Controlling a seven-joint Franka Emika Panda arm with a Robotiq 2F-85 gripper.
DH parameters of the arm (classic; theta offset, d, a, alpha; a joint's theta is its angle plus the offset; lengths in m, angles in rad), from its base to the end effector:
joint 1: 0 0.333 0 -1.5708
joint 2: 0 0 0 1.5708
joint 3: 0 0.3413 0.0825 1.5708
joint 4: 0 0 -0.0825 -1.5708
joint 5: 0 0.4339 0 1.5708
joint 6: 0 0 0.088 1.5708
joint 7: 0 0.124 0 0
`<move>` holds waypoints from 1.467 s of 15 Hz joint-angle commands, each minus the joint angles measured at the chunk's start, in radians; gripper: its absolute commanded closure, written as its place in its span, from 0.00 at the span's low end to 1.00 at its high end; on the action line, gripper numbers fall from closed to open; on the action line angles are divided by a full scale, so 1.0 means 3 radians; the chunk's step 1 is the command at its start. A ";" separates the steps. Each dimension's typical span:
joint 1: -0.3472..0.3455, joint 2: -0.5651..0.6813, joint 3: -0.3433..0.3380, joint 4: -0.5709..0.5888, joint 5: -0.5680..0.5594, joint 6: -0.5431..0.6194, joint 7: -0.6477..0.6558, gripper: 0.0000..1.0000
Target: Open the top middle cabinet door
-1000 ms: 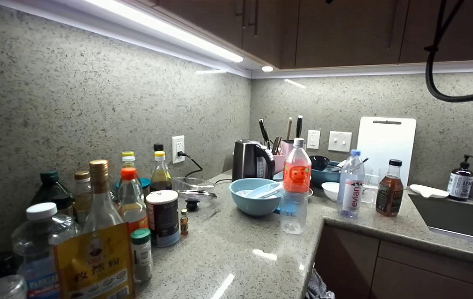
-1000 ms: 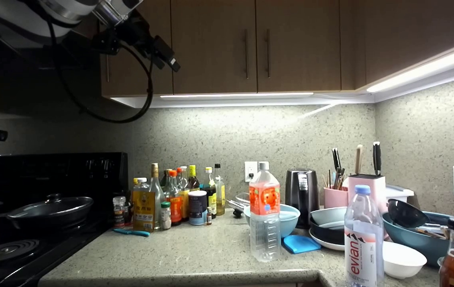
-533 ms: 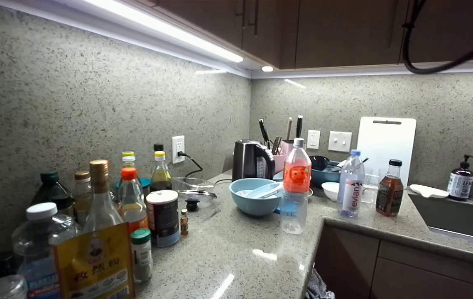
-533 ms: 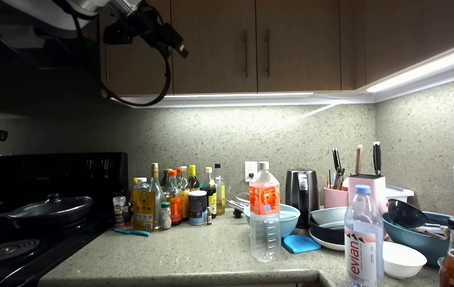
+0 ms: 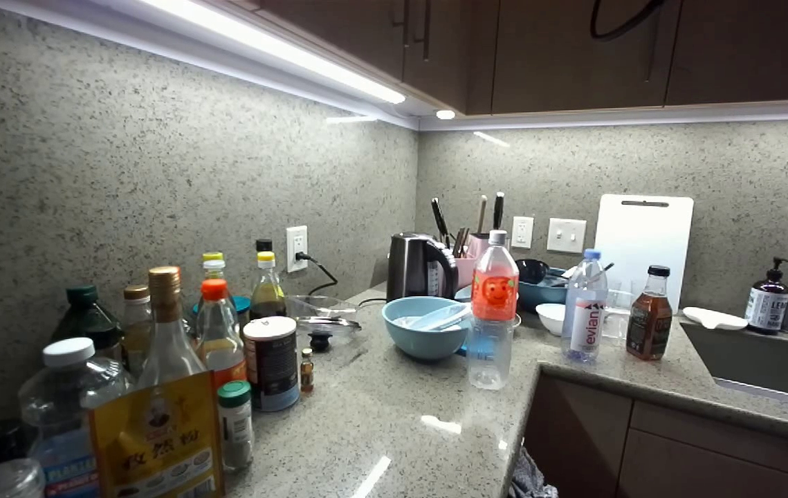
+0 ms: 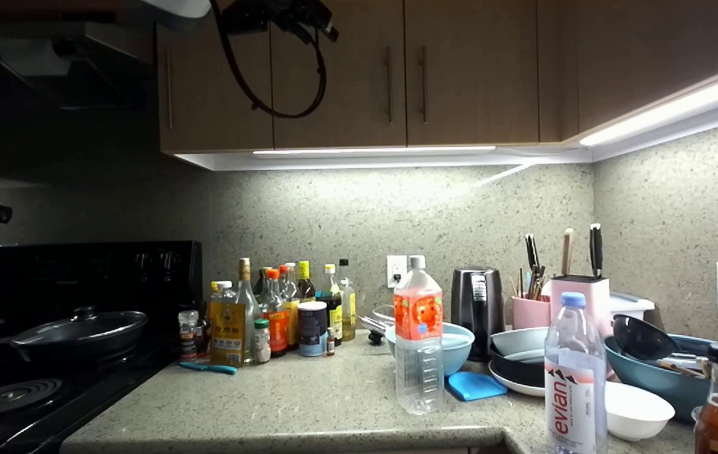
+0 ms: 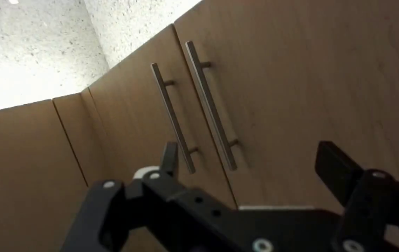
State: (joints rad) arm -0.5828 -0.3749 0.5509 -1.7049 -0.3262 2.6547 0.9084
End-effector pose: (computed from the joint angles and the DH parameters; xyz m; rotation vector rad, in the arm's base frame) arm 0.5310 0.0799 0.8807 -2.2907 0.7703 -1.8989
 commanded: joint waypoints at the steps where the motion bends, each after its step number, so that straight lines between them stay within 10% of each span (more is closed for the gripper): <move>1: 0.0261 0.0081 -0.0185 0.0032 -0.0209 -0.0031 0.0122 0.00; 5: 0.0339 0.0240 -0.0225 0.0070 -0.0487 0.0083 0.0328 0.00; 14: -0.0242 0.1026 0.0272 0.1066 -0.1084 -0.0009 0.0418 0.00; 19: -0.0223 0.0828 0.0161 0.0783 -0.0953 0.0112 0.0507 0.00; 21: -0.0143 0.0973 0.0148 0.0856 -0.0817 0.0233 0.0177 0.00; 22: 0.0463 0.1141 -0.0330 0.0958 -0.0794 0.0216 0.0016 0.00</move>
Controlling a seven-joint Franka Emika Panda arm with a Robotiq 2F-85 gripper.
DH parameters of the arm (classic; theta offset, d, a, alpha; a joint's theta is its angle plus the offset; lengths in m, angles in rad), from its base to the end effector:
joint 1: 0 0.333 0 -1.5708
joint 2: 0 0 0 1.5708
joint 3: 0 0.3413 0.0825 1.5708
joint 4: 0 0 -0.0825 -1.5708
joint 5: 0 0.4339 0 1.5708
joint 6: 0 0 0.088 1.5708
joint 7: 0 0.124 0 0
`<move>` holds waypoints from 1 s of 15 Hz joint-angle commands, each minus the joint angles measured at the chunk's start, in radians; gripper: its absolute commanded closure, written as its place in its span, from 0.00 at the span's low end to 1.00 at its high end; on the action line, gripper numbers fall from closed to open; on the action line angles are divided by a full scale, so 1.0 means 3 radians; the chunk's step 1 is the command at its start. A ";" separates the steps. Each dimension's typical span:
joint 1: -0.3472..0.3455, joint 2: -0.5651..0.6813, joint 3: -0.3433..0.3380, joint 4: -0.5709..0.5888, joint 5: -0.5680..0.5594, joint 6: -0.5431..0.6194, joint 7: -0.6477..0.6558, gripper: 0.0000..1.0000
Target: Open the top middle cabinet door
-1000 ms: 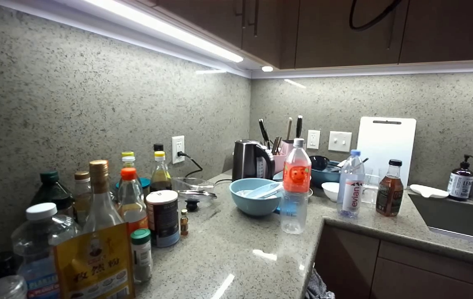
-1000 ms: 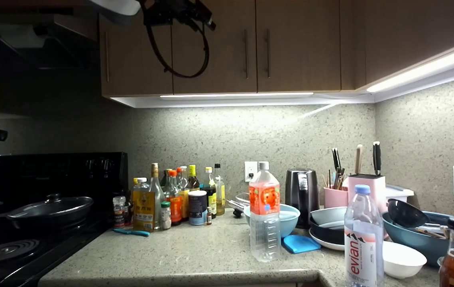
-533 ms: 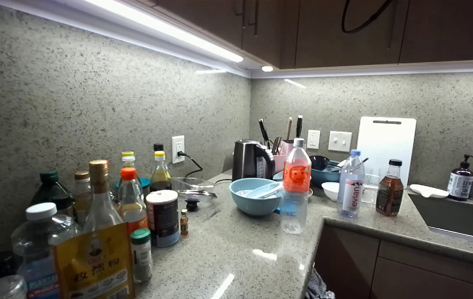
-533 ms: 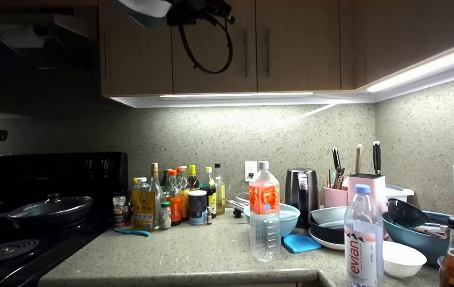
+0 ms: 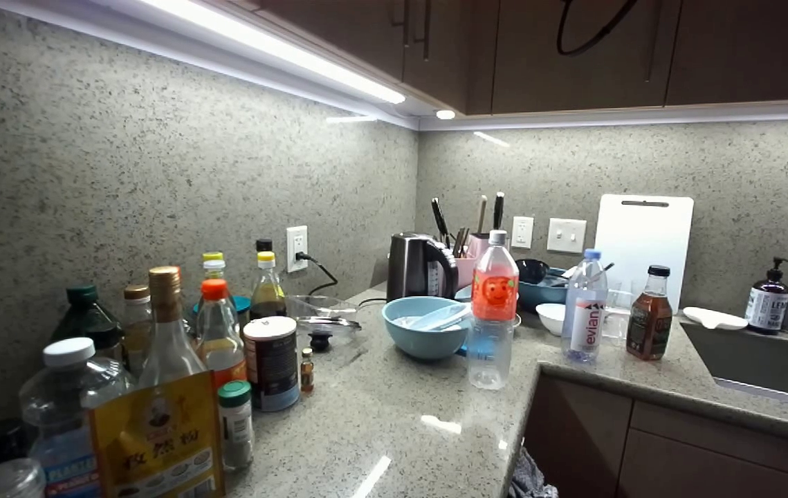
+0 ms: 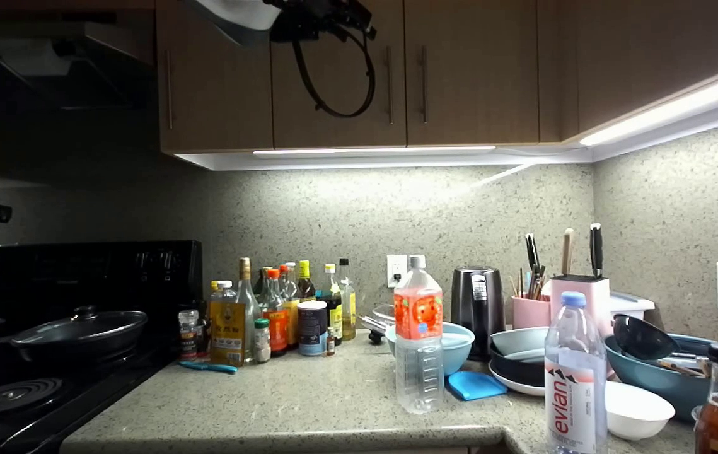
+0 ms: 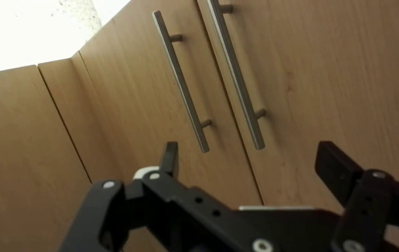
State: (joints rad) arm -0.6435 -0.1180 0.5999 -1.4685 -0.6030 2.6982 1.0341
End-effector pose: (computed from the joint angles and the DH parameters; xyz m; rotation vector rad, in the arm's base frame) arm 0.6020 0.0243 0.8964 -2.2186 0.7805 -2.0200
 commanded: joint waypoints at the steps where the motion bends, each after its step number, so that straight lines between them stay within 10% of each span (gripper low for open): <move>1: 0.0805 0.0367 -0.0599 0.0236 0.0244 0.0069 -0.0566 0.00; 6: 0.1687 0.0795 -0.1410 0.0785 0.0926 -0.0144 -0.1469 0.00; 15: 0.1550 0.0699 -0.1242 0.0548 0.0758 -0.0022 -0.1247 0.00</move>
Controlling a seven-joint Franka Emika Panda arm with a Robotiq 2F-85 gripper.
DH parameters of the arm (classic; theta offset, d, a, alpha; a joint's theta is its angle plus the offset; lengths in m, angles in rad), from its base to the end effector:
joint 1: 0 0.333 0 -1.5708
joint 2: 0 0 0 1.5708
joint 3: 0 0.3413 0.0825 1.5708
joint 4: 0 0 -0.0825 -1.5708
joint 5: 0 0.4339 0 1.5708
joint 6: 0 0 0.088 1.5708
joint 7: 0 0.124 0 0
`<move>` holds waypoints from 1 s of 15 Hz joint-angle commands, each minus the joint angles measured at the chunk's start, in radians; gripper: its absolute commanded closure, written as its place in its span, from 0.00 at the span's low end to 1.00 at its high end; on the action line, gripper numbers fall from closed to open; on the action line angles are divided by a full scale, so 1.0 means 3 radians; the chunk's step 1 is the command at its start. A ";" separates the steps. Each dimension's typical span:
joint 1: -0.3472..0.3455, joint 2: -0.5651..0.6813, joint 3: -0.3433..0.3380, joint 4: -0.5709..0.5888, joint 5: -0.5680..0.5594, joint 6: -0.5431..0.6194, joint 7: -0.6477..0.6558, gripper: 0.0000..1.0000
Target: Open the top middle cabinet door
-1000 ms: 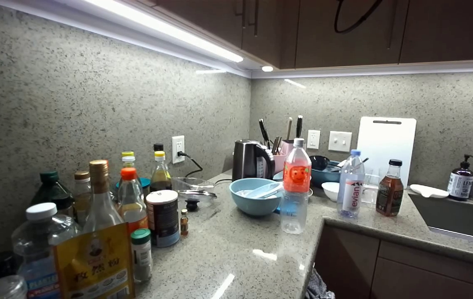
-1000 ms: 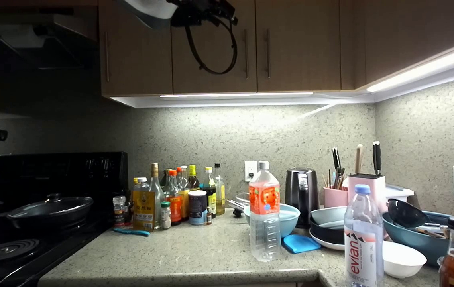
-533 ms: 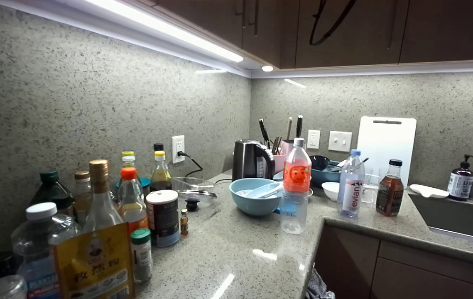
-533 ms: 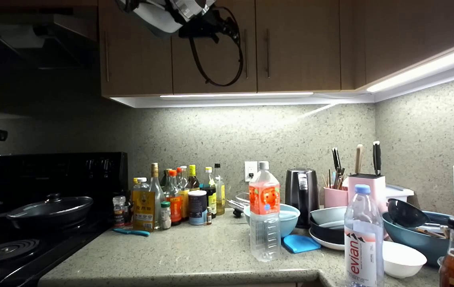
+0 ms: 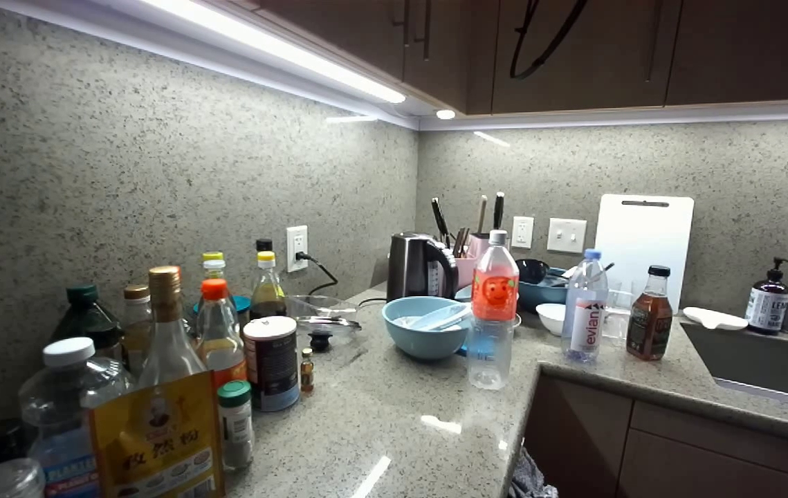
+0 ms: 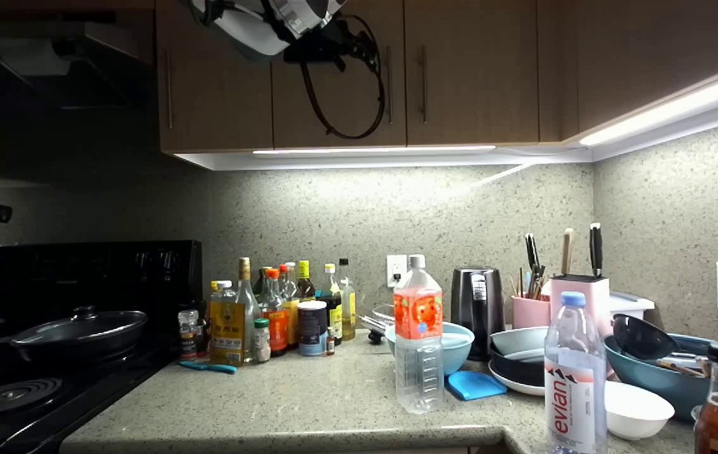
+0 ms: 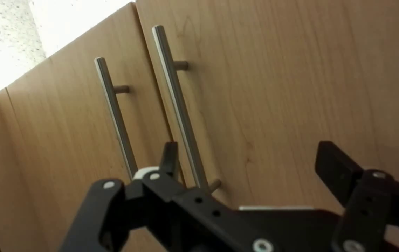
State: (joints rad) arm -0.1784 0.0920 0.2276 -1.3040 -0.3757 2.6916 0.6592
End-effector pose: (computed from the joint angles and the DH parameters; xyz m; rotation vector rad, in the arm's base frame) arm 0.6680 0.0304 0.8729 -2.3395 0.4875 -1.8570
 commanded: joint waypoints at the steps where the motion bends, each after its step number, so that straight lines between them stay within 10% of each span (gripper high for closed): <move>1: 0.0006 0.0008 0.0015 0.0000 0.0000 0.0000 -0.0027 0.00; 9: 0.0041 0.0654 0.0040 0.0727 -0.0002 -0.0194 -0.0178 0.00; 10: 0.0366 0.0810 -0.0332 0.0920 0.0197 -0.0190 -0.0346 0.00; 13: 0.0492 0.1235 -0.0502 0.1447 0.0522 -0.0108 -0.0755 0.00; 15: 0.0425 0.1045 -0.0442 0.1140 0.0369 -0.0101 -0.0527 0.00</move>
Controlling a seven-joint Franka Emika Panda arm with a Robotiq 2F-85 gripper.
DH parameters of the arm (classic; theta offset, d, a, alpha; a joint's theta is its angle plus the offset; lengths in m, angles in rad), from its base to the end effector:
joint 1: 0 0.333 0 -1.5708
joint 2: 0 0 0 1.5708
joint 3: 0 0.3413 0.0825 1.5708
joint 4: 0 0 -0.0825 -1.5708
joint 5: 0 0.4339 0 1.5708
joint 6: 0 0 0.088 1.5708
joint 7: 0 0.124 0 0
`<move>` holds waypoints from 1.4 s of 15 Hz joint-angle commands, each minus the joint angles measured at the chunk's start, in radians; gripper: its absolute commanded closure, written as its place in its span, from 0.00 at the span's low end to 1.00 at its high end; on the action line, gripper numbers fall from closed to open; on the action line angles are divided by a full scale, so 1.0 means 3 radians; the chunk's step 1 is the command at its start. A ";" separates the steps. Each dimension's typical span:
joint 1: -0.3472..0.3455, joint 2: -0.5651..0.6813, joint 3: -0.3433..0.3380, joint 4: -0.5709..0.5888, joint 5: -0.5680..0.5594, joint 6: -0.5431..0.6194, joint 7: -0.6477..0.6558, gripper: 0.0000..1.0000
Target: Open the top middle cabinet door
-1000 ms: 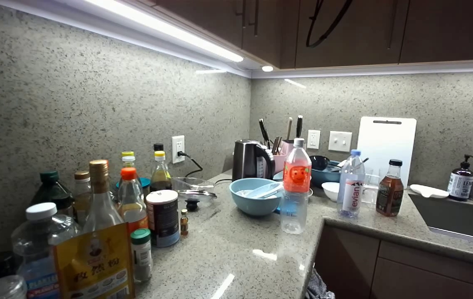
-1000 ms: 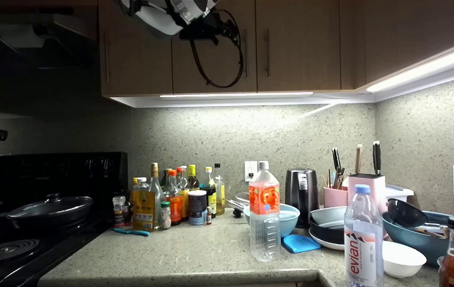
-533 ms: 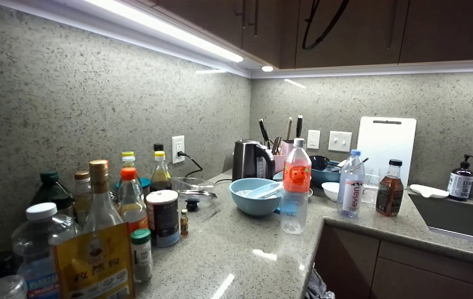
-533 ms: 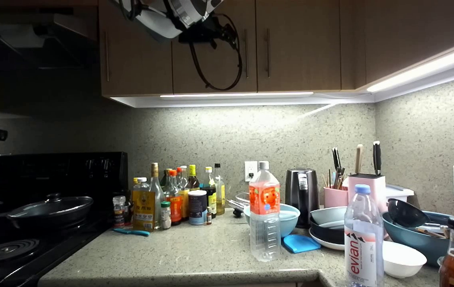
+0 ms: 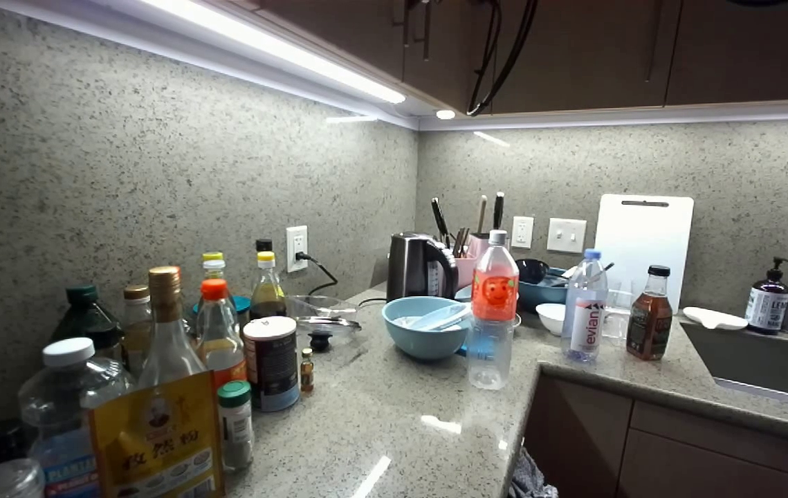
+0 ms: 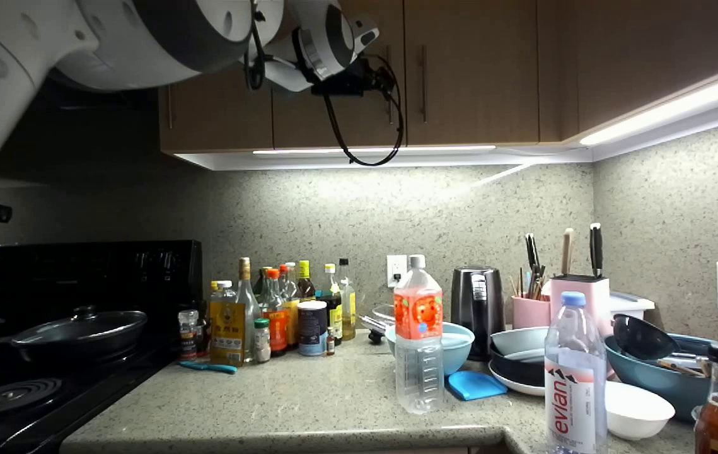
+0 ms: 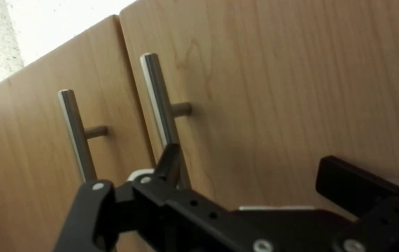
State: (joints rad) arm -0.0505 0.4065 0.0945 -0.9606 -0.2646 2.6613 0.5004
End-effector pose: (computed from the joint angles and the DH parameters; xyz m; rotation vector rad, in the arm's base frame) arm 0.7616 0.0144 0.8336 -2.3686 0.4185 -1.8347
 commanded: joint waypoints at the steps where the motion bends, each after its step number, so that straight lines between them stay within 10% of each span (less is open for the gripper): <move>1: 0.0016 0.0056 -0.0025 0.0083 0.0026 -0.0001 -0.0050 0.00; 21: -0.0272 0.0166 0.0022 0.0318 0.0136 -0.0065 -0.0170 0.00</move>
State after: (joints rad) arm -0.1166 0.4673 0.0852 -0.8549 -0.2468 2.6569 0.4725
